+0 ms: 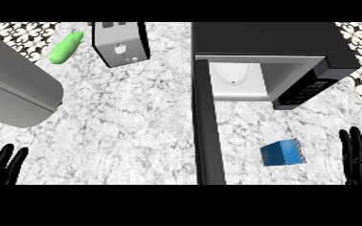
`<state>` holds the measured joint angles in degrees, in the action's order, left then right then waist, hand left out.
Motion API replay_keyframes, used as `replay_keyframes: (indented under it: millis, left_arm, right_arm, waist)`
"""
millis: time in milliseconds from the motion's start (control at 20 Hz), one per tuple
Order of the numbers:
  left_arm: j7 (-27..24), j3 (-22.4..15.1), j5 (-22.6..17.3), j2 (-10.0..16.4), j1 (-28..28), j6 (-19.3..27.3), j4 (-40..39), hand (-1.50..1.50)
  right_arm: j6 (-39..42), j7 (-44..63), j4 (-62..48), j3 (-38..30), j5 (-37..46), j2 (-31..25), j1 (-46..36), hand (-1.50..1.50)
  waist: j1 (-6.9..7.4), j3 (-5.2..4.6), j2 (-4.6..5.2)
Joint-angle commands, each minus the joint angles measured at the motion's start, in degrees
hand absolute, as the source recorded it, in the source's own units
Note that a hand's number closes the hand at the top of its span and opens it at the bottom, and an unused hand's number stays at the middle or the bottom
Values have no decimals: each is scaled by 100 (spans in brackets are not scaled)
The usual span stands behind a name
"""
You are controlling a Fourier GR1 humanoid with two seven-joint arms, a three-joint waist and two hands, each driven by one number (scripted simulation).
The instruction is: Pick up the milk, place it into the microwave and close the microwave
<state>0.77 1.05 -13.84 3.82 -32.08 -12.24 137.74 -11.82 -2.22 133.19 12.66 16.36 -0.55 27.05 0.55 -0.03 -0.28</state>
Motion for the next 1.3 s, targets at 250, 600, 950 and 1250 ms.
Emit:
replay_keyframes:
  millis: [250,600,950,1250]
  left_arm:
    - [-246,189,-766,-116,-848,-554,722,-150]
    - [-708,671,-1189,5,-1408,-1098,595,-150]
    - [-783,785,-1321,-47,-1444,-1239,587,-150]
    - [-1111,987,-1441,-94,-1680,-1517,405,-150]
  right_arm:
    - [-547,-847,-1475,-573,-200,54,36,-150]
    - [-267,-2031,-2747,-1372,-975,-23,206,-150]
    - [-143,-2770,-4237,-1794,-1110,-123,-227,-150]
    - [-347,-3549,-5581,-2055,-929,-133,-805,-150]
  waist:
    - [41,9,1]
    - [47,11,-13]
    - [26,13,13]
    - [58,15,18]
